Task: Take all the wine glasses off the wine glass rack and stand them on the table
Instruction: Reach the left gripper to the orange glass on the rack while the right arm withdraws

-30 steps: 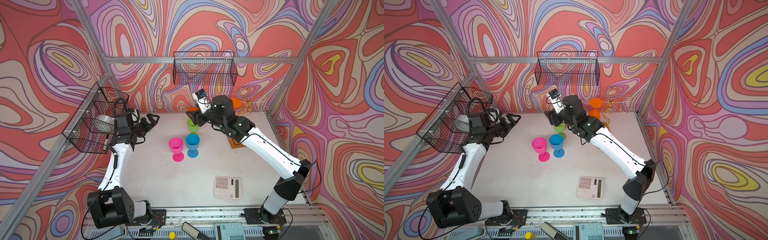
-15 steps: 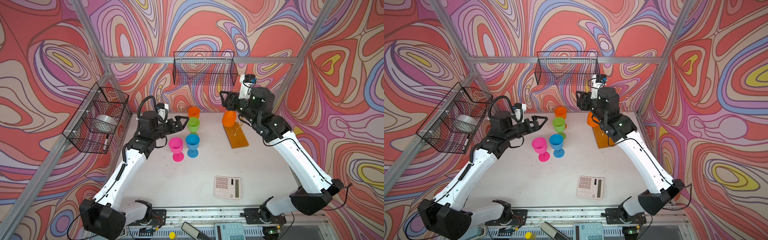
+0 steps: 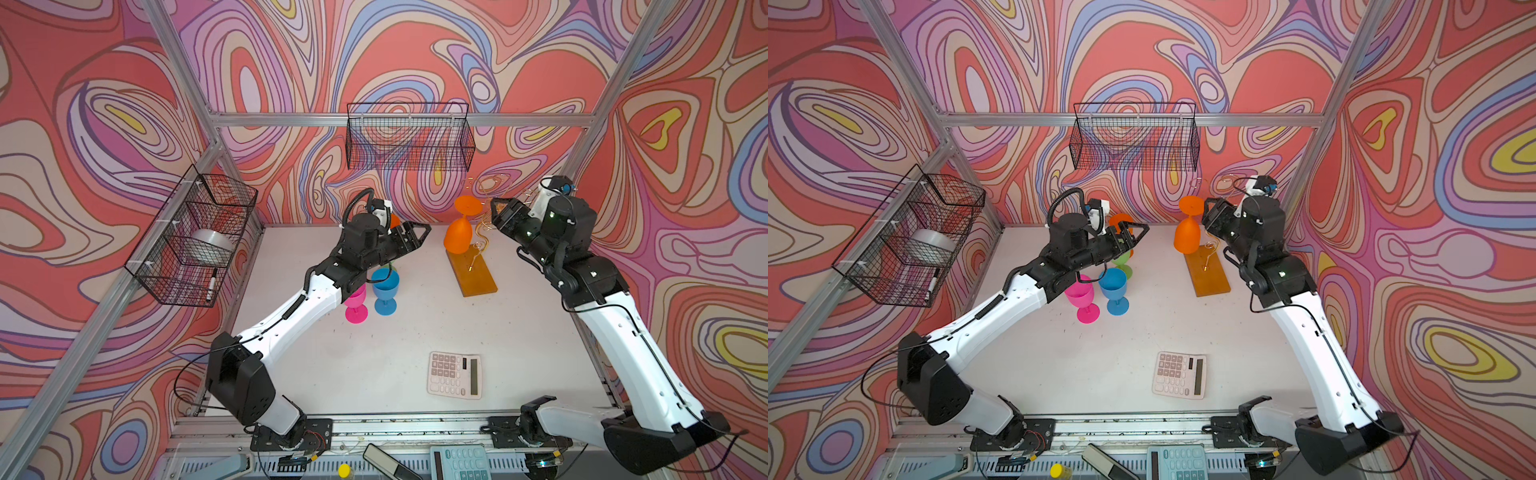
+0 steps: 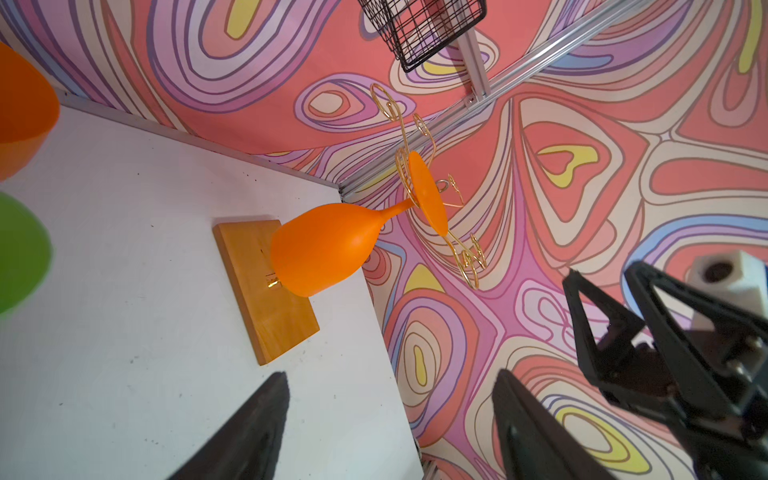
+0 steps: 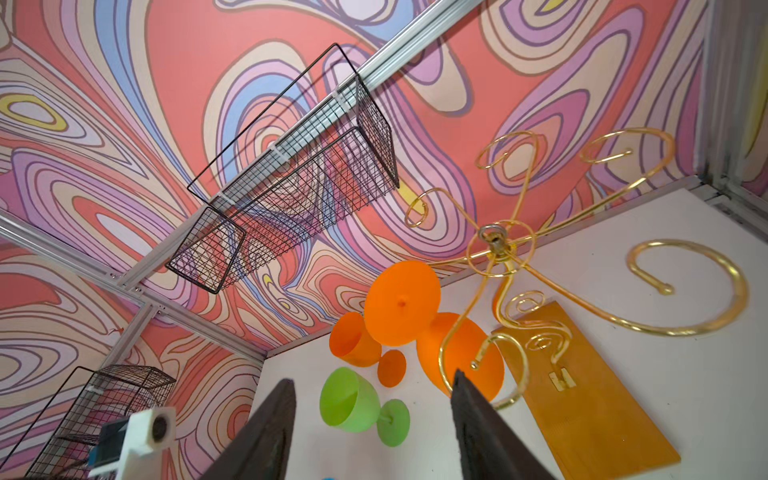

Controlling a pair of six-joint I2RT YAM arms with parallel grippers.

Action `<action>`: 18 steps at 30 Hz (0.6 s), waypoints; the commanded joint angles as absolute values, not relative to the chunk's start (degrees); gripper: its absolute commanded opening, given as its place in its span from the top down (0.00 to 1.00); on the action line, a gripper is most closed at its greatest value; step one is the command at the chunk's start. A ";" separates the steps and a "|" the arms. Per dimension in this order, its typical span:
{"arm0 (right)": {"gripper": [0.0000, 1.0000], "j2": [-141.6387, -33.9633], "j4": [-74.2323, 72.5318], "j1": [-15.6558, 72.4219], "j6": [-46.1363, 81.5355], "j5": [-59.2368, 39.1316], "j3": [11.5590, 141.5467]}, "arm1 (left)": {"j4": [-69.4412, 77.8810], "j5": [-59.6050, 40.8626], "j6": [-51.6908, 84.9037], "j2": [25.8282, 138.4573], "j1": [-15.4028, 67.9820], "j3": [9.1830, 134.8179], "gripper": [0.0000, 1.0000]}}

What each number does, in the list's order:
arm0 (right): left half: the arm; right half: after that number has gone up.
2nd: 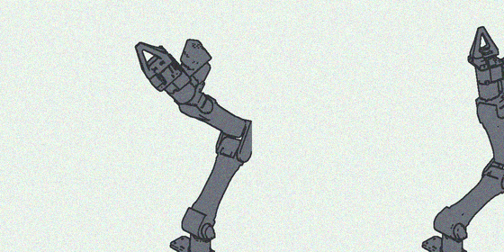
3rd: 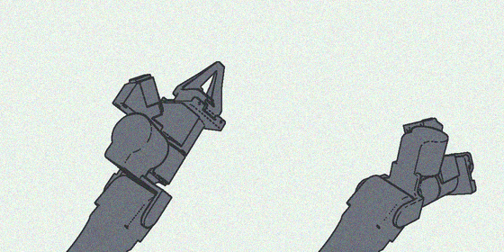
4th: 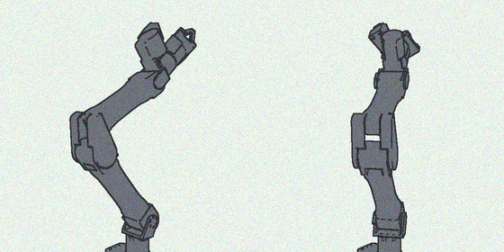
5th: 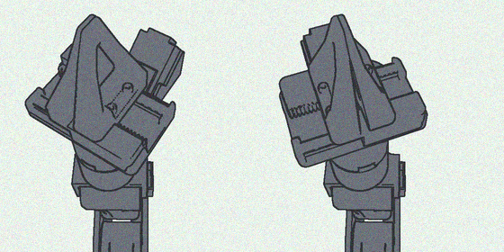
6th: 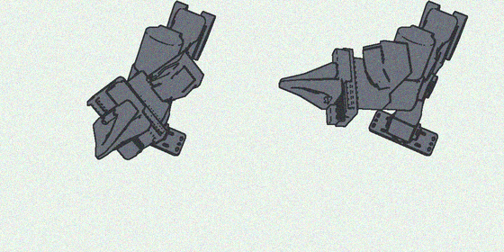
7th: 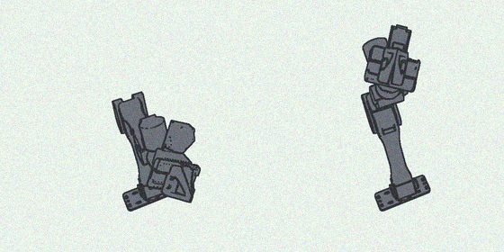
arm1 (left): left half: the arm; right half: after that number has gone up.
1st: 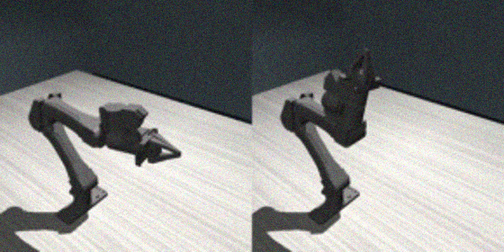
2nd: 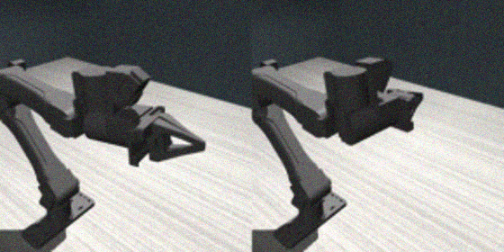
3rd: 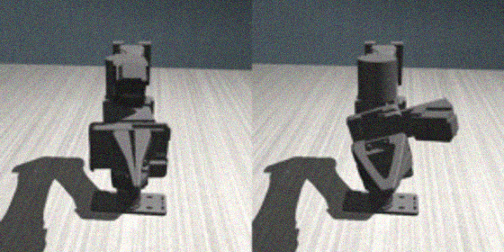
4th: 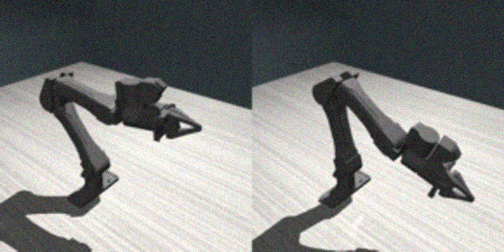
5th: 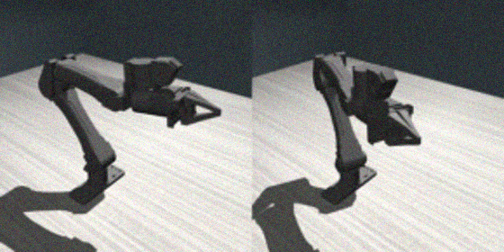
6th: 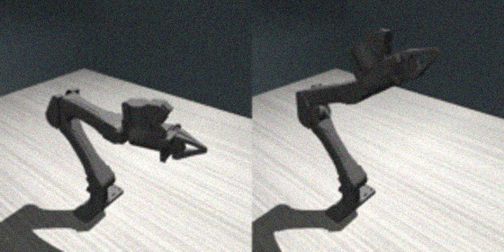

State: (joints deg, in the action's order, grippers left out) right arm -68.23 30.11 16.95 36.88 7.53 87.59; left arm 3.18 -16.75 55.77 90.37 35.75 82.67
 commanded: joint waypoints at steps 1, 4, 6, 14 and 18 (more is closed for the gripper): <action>0.38 -64.84 32.13 16.09 37.86 8.97 85.90 | 7.78 -12.05 62.24 93.08 37.60 88.22 0.28; 0.39 -62.98 33.10 16.00 36.97 7.89 84.28 | 7.93 -8.87 65.90 96.46 39.55 91.49 0.35; 0.39 -62.26 34.14 16.00 36.07 7.32 83.85 | 7.91 -7.42 68.86 98.72 40.78 93.39 0.39; 0.40 -57.32 33.09 16.00 34.71 5.53 77.18 | 8.07 -2.99 77.93 106.64 43.81 98.88 0.52; 0.41 -55.77 31.43 16.00 34.63 2.84 73.80 | 10.03 -0.98 78.38 109.15 44.78 100.68 0.57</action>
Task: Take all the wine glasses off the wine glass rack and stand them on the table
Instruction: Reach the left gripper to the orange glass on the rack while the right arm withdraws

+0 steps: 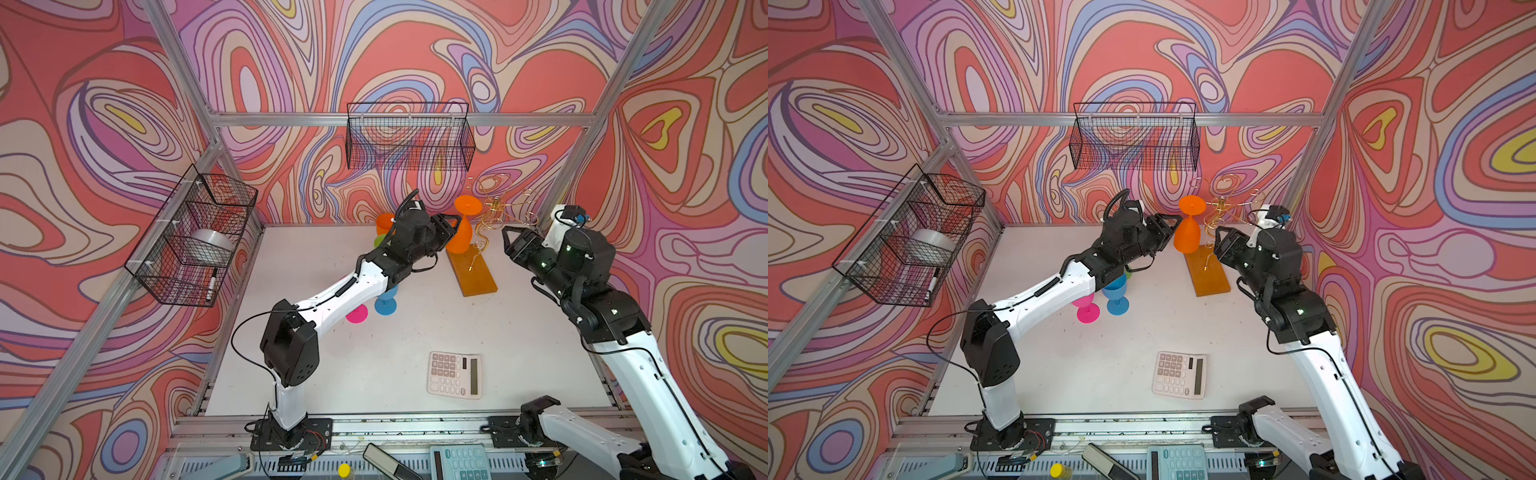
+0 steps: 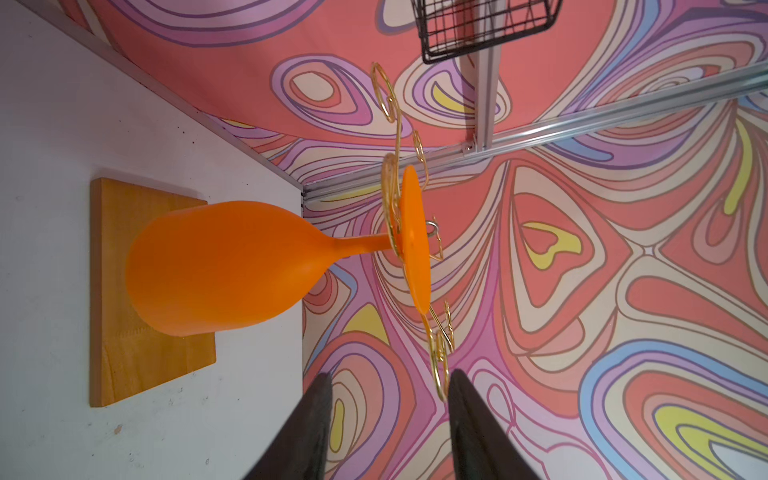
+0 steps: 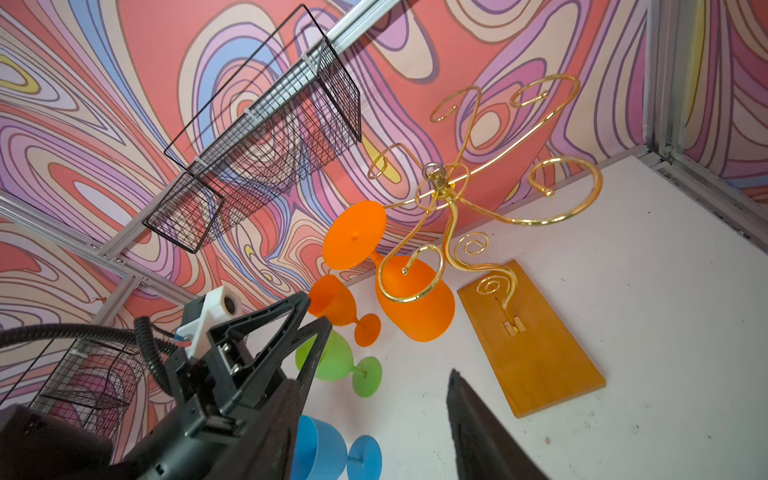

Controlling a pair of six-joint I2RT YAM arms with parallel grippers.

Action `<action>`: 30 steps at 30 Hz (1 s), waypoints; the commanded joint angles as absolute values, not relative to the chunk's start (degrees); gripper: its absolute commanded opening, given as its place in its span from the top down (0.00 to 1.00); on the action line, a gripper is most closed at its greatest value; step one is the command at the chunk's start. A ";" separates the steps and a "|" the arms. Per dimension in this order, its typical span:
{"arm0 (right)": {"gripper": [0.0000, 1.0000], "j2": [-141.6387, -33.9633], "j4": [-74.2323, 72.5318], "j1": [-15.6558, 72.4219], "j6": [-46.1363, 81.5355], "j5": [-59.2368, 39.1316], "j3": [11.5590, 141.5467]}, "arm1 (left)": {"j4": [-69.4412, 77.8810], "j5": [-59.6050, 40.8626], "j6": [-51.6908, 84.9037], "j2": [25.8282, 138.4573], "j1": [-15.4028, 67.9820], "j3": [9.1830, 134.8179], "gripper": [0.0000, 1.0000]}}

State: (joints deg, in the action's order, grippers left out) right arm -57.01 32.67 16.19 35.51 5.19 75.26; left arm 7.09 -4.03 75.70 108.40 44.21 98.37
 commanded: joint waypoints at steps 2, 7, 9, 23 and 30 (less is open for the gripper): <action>0.41 -55.06 31.12 16.00 34.84 2.12 72.79 | 11.07 -0.31 79.06 109.77 44.95 100.73 0.59; 0.42 -53.75 30.63 16.00 34.66 1.10 71.45 | 14.41 1.17 79.37 109.49 45.35 98.86 0.62; 0.43 -53.81 30.68 16.01 34.33 0.63 71.47 | 15.27 1.42 79.39 109.22 45.43 98.36 0.62; 0.46 -53.75 27.58 16.03 35.83 -2.29 69.18 | 16.21 0.53 79.40 111.79 45.41 102.34 0.64; 0.47 -53.00 27.68 16.00 35.40 -1.64 70.04 | 15.78 0.21 79.79 114.19 45.43 104.74 0.65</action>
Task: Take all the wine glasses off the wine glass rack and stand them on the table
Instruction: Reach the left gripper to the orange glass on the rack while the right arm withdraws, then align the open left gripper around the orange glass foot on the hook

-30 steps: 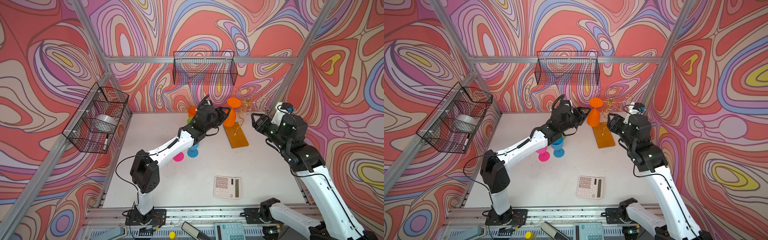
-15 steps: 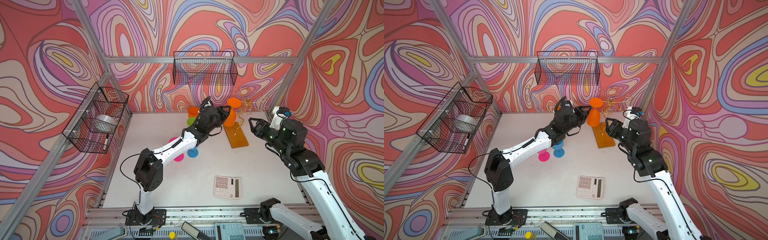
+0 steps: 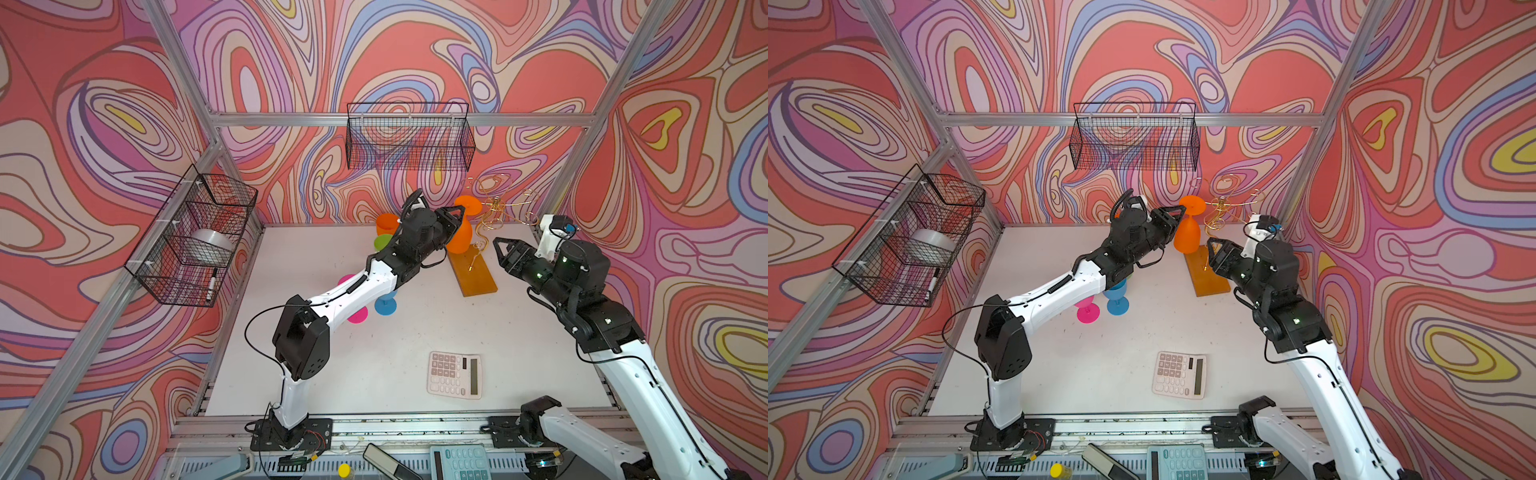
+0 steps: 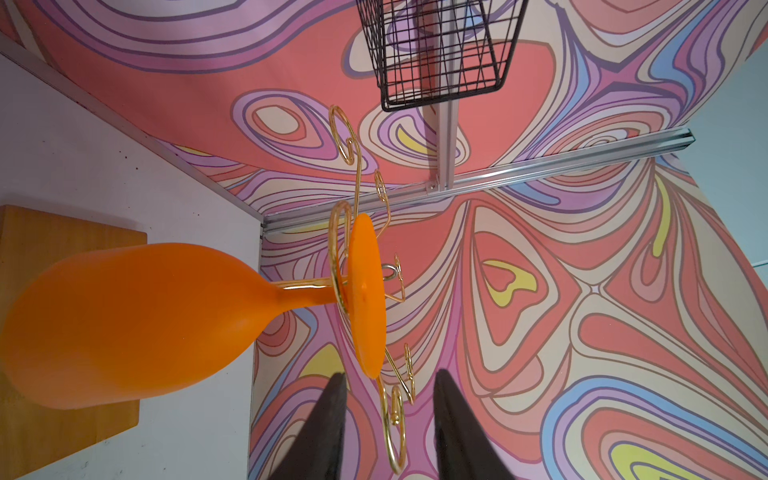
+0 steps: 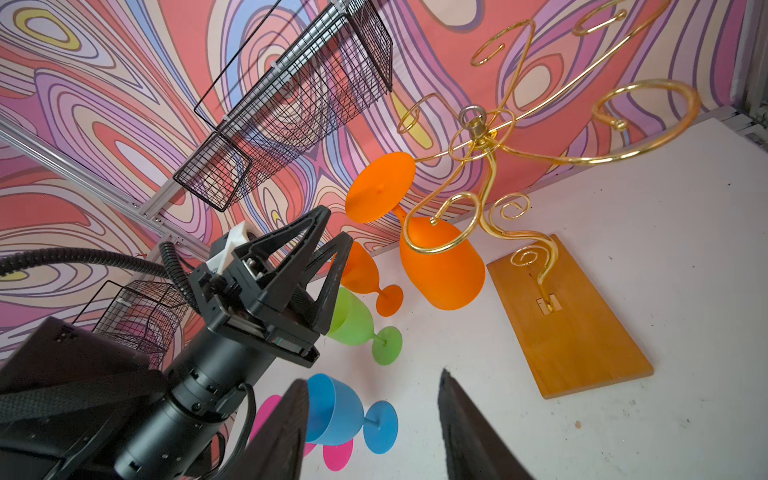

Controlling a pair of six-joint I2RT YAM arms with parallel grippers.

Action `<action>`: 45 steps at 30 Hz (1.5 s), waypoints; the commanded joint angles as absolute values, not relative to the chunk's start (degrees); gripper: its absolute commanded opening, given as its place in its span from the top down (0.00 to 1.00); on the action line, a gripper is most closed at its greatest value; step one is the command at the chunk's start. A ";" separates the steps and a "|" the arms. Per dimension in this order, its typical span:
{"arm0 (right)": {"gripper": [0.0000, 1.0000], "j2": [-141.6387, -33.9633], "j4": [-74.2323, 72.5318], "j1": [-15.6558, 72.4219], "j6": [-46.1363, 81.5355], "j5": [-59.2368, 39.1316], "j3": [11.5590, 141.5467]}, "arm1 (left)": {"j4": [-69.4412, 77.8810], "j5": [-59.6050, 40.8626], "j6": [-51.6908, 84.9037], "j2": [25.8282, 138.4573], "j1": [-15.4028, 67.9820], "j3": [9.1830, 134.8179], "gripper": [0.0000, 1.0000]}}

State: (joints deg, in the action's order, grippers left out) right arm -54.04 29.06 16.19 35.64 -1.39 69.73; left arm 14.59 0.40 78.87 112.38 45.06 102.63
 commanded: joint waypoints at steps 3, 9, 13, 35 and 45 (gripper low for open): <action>0.48 -53.00 27.44 16.02 35.25 -1.93 69.96 | 15.47 0.08 80.22 115.27 45.44 105.80 0.65; 0.48 -52.83 27.03 16.00 34.74 -1.94 69.41 | 15.16 -0.04 79.98 116.62 45.36 107.45 0.67; 0.48 -52.82 26.89 16.04 34.54 -2.05 69.35 | 15.03 -0.50 80.07 117.32 45.37 108.77 0.69; 0.48 -50.64 26.45 16.00 34.46 -1.54 67.72 | 11.81 -2.37 79.23 119.14 45.76 113.10 0.80; 0.48 -49.49 26.19 16.02 34.43 -1.56 66.84 | 9.58 -2.23 79.33 118.30 45.86 112.56 0.76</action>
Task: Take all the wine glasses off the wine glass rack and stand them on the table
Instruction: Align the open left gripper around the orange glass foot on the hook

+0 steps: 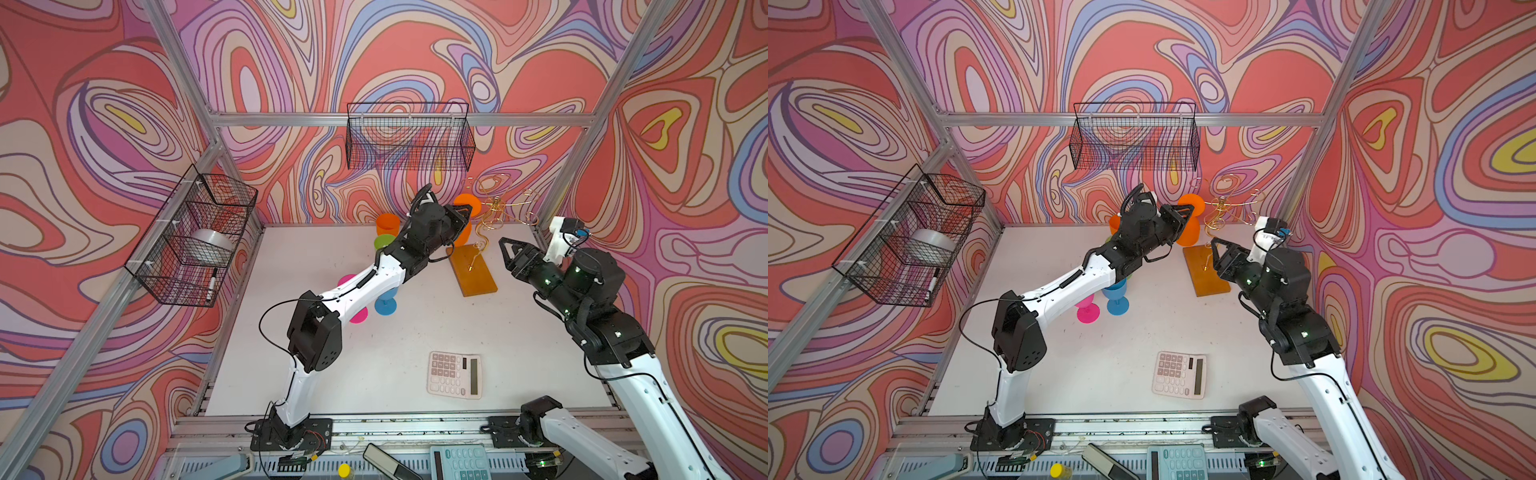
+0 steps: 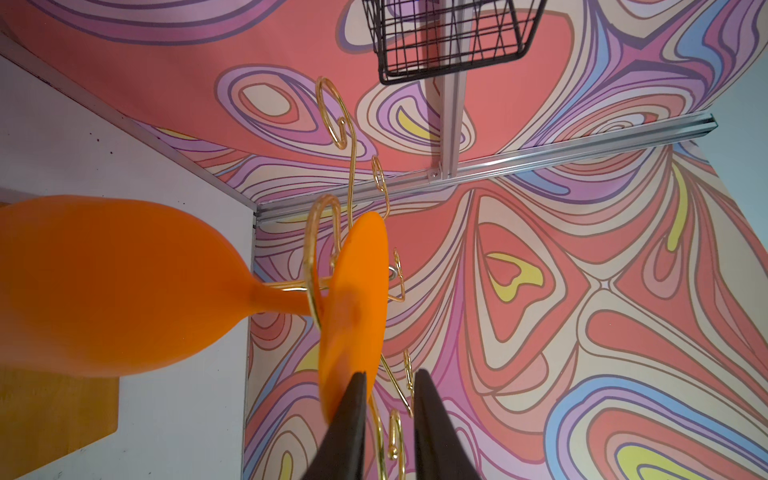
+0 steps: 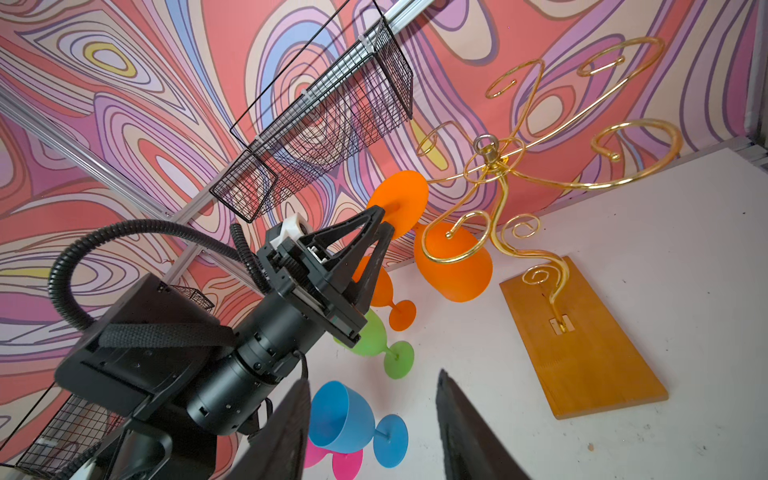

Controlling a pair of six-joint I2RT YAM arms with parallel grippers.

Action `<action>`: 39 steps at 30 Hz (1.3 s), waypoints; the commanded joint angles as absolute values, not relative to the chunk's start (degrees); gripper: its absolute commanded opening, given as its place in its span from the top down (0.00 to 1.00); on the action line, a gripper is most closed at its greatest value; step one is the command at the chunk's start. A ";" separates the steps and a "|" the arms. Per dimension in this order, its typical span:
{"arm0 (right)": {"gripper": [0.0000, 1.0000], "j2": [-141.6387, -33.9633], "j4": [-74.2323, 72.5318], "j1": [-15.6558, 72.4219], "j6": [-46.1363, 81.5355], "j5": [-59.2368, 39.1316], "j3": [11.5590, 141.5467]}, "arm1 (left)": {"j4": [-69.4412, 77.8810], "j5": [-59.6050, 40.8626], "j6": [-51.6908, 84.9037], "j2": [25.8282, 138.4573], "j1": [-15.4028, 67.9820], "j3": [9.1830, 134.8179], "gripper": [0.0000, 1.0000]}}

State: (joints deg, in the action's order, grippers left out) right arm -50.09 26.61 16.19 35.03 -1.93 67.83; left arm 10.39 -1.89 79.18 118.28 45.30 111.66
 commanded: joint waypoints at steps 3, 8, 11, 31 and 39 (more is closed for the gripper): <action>0.48 -49.23 26.02 16.03 34.44 -1.66 66.62 | 9.37 -1.86 79.43 117.45 45.82 111.56 0.72; 0.49 -48.88 25.84 16.00 34.44 -1.58 66.27 | 8.65 -1.95 79.30 116.72 45.88 111.18 0.65; 0.49 -48.71 25.63 15.99 34.44 -1.65 65.93 | 8.49 -2.09 79.10 116.67 45.96 111.10 0.57; 0.48 -48.36 25.38 16.01 34.70 -1.56 65.39 | 9.93 -3.08 80.44 115.62 45.84 109.53 0.49; 0.49 -48.08 25.22 16.00 34.72 -1.56 65.39 | 10.70 -3.35 80.35 115.05 45.84 109.58 0.48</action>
State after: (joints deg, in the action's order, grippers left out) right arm -48.77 26.17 16.19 35.03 -1.93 65.98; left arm 10.07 -3.25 79.79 117.47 45.56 110.17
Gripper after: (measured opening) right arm 0.514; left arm 0.513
